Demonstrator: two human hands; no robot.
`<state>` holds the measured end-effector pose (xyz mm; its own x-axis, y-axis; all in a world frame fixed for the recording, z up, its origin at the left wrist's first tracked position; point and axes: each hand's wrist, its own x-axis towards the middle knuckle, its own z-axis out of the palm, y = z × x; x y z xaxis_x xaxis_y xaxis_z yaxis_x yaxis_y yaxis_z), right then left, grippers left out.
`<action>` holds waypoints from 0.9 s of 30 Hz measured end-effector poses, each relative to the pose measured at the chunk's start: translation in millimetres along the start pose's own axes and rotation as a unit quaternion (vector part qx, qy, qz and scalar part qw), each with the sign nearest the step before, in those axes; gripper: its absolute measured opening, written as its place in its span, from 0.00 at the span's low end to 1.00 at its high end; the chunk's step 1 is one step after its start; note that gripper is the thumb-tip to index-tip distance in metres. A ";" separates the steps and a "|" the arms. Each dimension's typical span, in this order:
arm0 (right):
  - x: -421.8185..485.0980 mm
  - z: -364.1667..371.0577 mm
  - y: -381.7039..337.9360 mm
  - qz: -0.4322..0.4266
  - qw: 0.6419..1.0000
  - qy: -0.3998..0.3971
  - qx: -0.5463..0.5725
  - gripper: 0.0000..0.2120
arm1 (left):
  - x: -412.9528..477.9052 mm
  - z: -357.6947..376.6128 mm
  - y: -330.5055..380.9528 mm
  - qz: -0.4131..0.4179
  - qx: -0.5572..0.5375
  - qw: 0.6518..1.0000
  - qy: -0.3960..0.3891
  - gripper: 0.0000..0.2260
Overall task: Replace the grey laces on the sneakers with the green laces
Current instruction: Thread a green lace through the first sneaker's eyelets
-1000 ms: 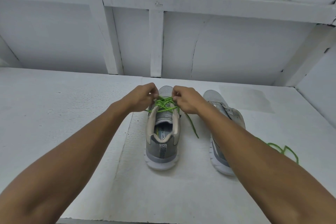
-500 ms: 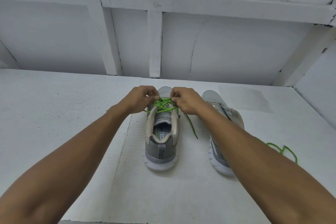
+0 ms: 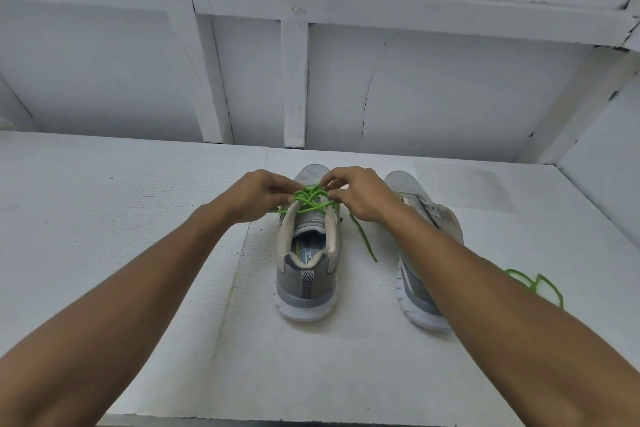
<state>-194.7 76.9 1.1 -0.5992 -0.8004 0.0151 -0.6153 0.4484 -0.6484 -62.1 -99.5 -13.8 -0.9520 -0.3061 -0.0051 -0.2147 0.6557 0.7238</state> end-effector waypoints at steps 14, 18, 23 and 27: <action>1.7 3.0 -10.2 0.016 0.997 -0.034 -0.074 0.07 | 6.5 4.8 11.7 -0.090 -0.103 0.991 0.011 0.08; 2.0 -2.4 -8.5 0.021 0.999 -0.033 -0.034 0.08 | 1.6 3.6 9.0 -0.087 -0.174 0.981 0.007 0.07; 0.8 -2.0 -3.2 0.011 0.999 -0.033 0.009 0.06 | -1.2 4.6 2.2 -0.061 -0.125 0.990 0.002 0.06; 0.7 4.3 -2.5 -0.001 1.000 -0.025 0.001 0.04 | 1.6 8.7 4.9 -0.051 -0.109 0.991 0.051 0.04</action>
<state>-191.4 73.5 -0.5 -0.5720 -0.8200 -0.0220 -0.6151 0.4465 -0.6498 -66.6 -90.7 -16.2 -0.8984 -0.4385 -0.0244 -0.2457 0.4559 0.8554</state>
